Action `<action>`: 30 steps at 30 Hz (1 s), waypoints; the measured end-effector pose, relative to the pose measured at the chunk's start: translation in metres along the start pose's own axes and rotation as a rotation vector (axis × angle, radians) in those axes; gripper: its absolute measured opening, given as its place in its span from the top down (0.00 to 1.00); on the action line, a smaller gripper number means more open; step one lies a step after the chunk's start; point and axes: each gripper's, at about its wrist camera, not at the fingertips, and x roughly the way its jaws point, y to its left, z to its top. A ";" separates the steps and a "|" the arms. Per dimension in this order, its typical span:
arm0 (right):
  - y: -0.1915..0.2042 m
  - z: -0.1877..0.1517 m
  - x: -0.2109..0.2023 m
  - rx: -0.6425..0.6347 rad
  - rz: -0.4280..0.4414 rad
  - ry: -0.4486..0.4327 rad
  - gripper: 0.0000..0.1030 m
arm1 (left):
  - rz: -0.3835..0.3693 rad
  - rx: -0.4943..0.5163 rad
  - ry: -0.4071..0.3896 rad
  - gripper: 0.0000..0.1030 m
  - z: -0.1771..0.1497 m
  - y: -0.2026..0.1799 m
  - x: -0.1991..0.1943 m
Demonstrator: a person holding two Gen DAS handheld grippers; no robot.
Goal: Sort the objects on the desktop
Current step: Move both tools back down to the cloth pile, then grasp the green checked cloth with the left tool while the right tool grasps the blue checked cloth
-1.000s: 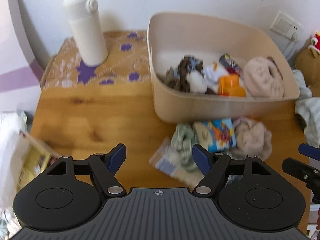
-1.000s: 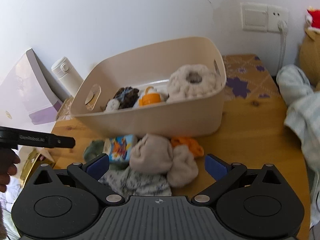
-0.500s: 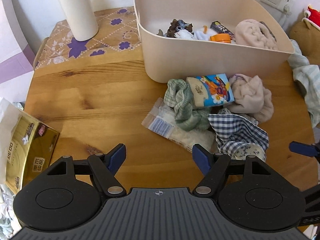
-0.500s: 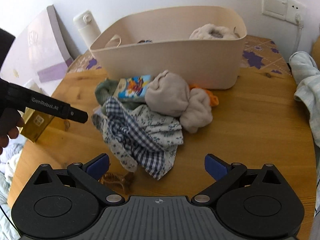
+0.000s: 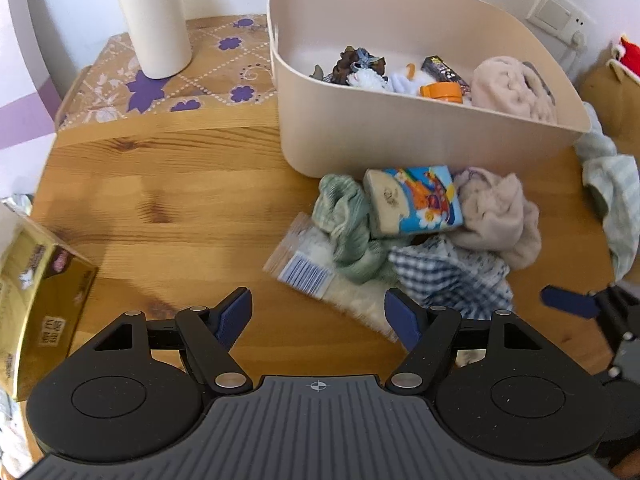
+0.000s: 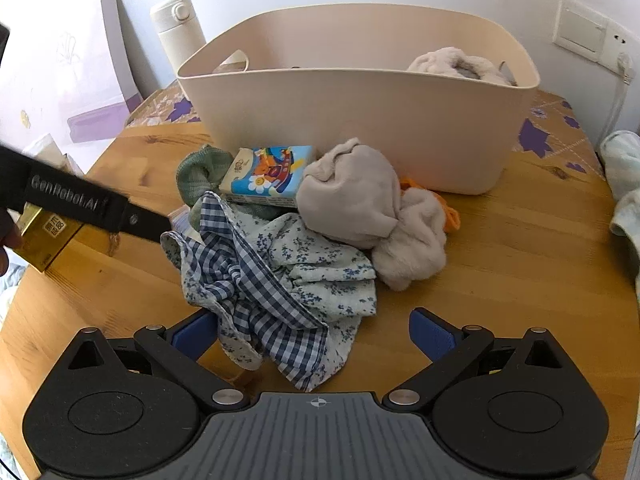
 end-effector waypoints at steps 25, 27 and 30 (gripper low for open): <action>-0.026 0.004 0.027 -0.018 0.037 0.032 0.53 | 0.010 -0.077 -0.004 0.42 0.023 0.003 0.048; -0.026 0.004 0.026 -0.023 0.042 0.034 0.59 | -0.013 -0.076 -0.005 0.51 0.023 0.003 0.049; -0.029 0.004 0.024 -0.024 0.052 0.038 0.67 | -0.039 -0.051 -0.016 0.72 0.023 -0.001 0.048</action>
